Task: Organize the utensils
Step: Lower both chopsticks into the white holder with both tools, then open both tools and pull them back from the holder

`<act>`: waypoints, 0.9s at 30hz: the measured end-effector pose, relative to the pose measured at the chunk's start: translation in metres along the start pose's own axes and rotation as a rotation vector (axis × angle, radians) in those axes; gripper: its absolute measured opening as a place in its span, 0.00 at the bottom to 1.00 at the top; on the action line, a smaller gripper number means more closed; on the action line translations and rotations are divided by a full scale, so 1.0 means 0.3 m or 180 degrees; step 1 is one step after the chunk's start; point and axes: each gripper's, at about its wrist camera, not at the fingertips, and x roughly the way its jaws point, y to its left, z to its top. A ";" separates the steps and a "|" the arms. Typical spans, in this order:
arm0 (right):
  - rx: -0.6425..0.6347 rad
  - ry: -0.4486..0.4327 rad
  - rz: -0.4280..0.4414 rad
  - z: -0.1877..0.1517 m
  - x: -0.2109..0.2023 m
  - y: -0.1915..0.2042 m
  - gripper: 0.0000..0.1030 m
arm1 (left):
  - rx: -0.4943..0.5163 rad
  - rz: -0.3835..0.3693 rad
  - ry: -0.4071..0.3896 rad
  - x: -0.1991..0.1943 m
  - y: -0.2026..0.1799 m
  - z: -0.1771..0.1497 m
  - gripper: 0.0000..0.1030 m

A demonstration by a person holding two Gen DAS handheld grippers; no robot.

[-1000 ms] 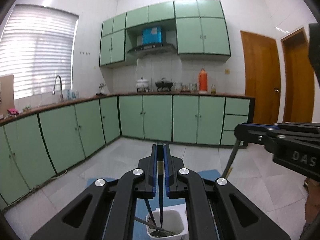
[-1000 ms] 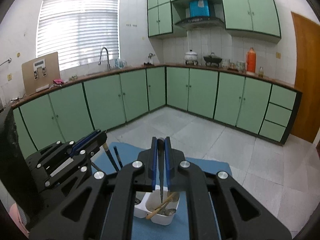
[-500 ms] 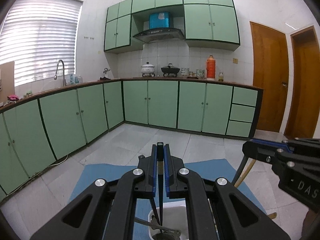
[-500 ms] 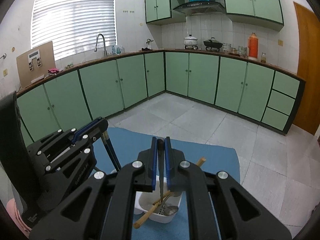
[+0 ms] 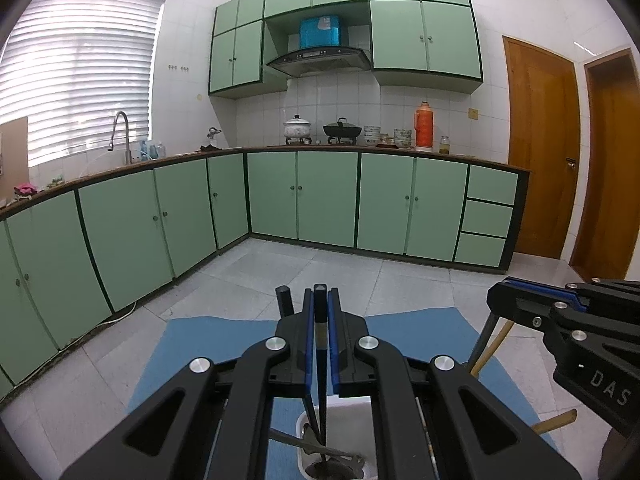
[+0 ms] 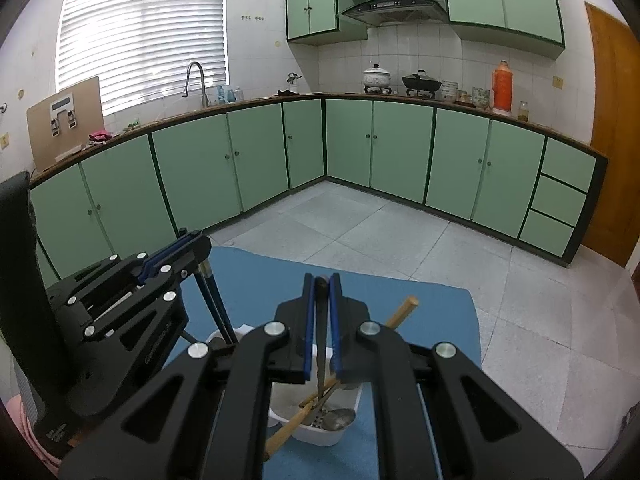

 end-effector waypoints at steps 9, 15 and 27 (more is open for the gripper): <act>0.0001 0.0013 -0.0052 0.001 -0.012 0.001 0.07 | 0.0000 -0.0028 -0.0007 -0.018 0.002 0.009 0.06; 0.0005 -0.0035 -0.0098 0.003 -0.029 0.009 0.11 | 0.0015 -0.0059 -0.0066 -0.056 -0.001 0.013 0.12; -0.0045 -0.0212 -0.0175 -0.022 -0.133 0.014 0.28 | 0.0017 -0.0152 -0.0223 -0.171 -0.014 0.015 0.37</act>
